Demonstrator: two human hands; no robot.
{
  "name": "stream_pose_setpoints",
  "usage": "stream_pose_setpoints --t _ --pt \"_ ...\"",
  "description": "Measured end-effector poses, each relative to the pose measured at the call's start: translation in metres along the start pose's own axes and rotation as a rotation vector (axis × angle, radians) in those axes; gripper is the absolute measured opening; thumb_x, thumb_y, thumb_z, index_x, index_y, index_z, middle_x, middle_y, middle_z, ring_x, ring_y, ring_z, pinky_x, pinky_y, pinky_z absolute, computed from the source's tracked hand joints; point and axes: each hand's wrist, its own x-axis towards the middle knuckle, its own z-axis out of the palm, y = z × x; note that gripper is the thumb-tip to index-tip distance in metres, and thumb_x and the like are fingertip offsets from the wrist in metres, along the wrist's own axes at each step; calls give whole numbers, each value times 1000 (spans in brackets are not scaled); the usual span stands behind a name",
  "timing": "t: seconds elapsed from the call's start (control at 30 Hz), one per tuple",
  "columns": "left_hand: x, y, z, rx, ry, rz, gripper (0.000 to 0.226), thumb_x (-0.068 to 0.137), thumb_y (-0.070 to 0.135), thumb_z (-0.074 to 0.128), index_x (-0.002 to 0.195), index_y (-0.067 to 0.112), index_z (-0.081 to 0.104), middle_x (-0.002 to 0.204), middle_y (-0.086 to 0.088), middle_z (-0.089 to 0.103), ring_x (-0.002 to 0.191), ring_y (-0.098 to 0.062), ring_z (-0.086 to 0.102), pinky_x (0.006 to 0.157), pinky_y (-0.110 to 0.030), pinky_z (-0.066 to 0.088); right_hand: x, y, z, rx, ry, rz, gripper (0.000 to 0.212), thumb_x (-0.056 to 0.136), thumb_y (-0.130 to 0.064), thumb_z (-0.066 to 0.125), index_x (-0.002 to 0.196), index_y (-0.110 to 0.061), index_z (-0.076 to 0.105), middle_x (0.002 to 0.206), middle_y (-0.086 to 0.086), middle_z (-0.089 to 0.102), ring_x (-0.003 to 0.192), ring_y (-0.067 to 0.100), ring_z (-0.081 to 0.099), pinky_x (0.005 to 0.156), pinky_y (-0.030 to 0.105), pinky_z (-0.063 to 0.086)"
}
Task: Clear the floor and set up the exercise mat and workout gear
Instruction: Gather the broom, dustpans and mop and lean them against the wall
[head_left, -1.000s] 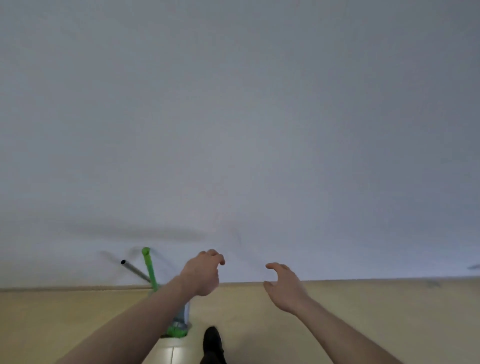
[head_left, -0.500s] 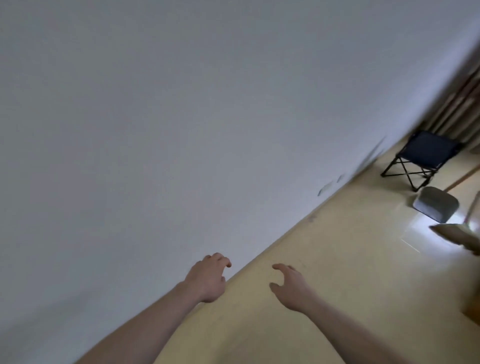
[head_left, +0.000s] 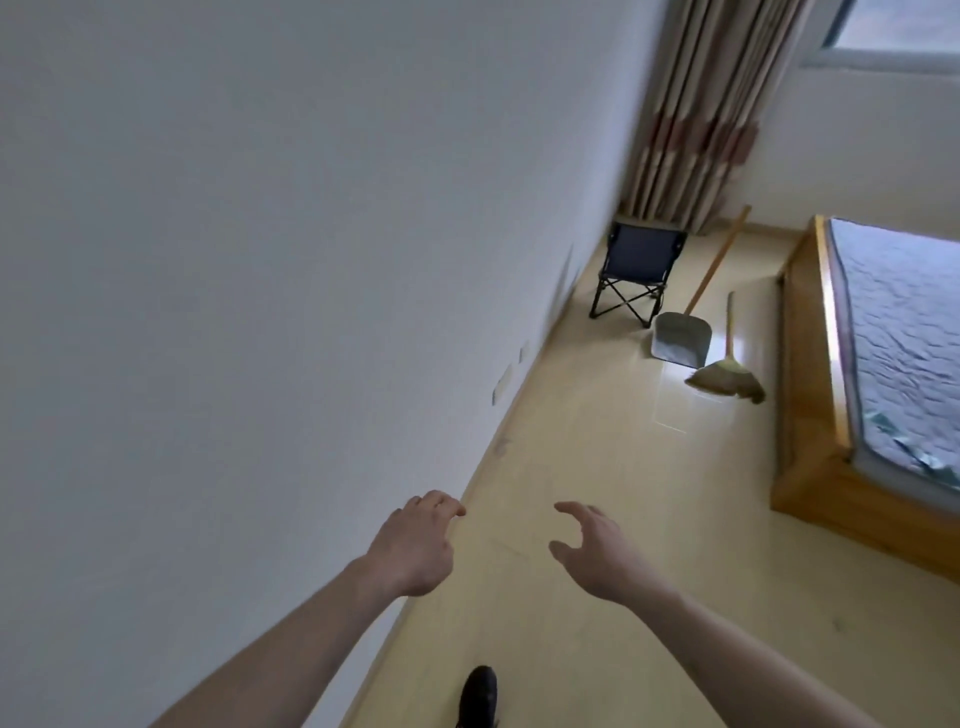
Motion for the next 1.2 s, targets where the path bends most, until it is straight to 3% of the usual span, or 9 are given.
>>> stream_pose_setpoints --t 0.2,0.3,0.33,0.63,1.2 --pt "120 18 -42 28 -64 120 55 95 14 44 149 26 41 156 7 36 138 -17 39 114 -37 37 65 11 -67 47 109 135 59 96 -37 64 150 -29 44 153 -3 45 133 18 51 110 32 42" --pt "138 27 -62 31 -61 151 56 93 14 44 148 26 42 157 5 34 138 -19 38 114 -38 36 72 6 -87 79 150 153 58 96 -36 65 149 -29 46 154 -2 44 134 19 52 110 35 43" --pt "213 63 -73 67 -80 264 57 93 14 44 148 26 42 157 5 34 139 -19 38 114 -38 36 99 38 -121 159 229 241 57 96 -36 65 149 -30 46 154 -3 43 134 19 51 110 37 43" --pt "314 144 -94 97 -106 384 53 95 16 47 146 26 44 156 6 35 140 -18 37 115 -36 36 141 104 -189 221 263 338 57 97 -36 65 150 -32 44 157 -2 39 138 21 47 113 40 43" --pt "551 305 -125 77 -69 283 49 96 20 49 144 29 46 154 11 38 140 -13 37 114 -33 38 324 232 -414 190 258 218 56 97 -35 64 149 -31 45 154 -3 44 136 18 48 113 36 42"
